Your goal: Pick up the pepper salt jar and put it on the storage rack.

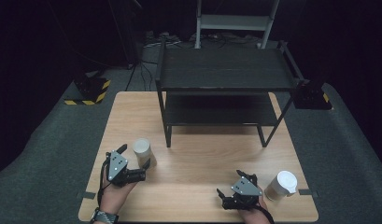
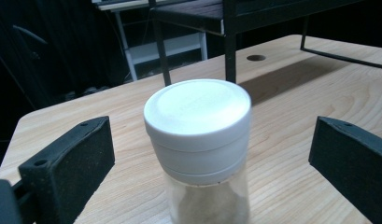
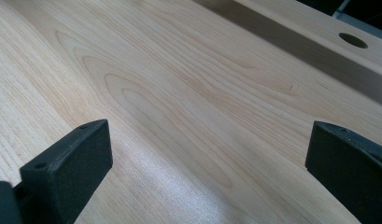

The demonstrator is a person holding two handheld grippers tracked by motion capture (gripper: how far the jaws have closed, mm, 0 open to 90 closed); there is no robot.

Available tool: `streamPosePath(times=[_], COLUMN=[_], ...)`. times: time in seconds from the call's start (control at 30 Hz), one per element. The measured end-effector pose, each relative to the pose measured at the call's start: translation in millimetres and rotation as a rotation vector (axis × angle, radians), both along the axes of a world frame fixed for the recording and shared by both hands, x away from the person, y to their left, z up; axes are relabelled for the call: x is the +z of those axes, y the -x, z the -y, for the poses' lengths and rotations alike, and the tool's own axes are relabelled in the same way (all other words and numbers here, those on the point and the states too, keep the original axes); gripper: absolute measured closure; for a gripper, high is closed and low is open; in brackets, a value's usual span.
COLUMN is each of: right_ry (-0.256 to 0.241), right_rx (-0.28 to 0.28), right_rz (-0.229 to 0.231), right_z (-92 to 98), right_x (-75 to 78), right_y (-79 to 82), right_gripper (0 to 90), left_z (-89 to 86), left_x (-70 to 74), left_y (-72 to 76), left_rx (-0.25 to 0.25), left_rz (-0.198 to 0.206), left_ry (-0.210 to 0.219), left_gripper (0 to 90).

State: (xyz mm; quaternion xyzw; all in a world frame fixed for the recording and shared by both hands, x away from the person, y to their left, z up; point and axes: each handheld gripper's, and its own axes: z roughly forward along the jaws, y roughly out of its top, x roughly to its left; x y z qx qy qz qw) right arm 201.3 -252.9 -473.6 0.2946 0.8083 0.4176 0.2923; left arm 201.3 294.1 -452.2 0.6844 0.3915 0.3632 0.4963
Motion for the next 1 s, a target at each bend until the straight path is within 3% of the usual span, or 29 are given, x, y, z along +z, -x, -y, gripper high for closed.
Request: streamPosePath(times=[0.17,0.23,0.4,0.57,0.67,0.87,1.0], right_ry=[-0.008,-0.006,-0.007,-0.006,-0.008,-0.006,-0.007], right_rx=[0.000,0.001,0.001,0.000,0.000,0.000,-0.002], right_rz=[-0.004,-0.003,-0.002,-0.004,-0.002,0.000,-0.001], right_z=[1.2,1.0,1.1,1.0,0.9,0.8,0.8], right_x=[0.0,0.0,-0.1,0.0,-0.3,-0.3,-0.3], right_y=[-0.4,-0.4,-0.2,-0.4,0.1,0.1,0.2], right_gripper=[0.0,0.0,0.0,0.0,0.0,0.0,0.0], left_z=[-0.4,0.0,1.4,-2.2,-3.1,-6.8,-5.7], left_x=[-2.1,-3.2,-4.0,-8.1,-9.9,-12.5,-14.6], left_y=[-6.5,-10.9,-18.6,-25.4,-28.2,-36.1,-37.3], left_rx=[0.000,0.006,0.001,0.003,0.002,-0.026,-0.035], left_rz=[-0.009,-0.015,-0.028,-0.045,-0.049,-0.076,-0.080], left_ry=[0.005,0.029,0.024,0.067,0.072,0.094,0.086], left_gripper=[0.4,0.4,0.4,1.0,1.7,8.1,11.9])
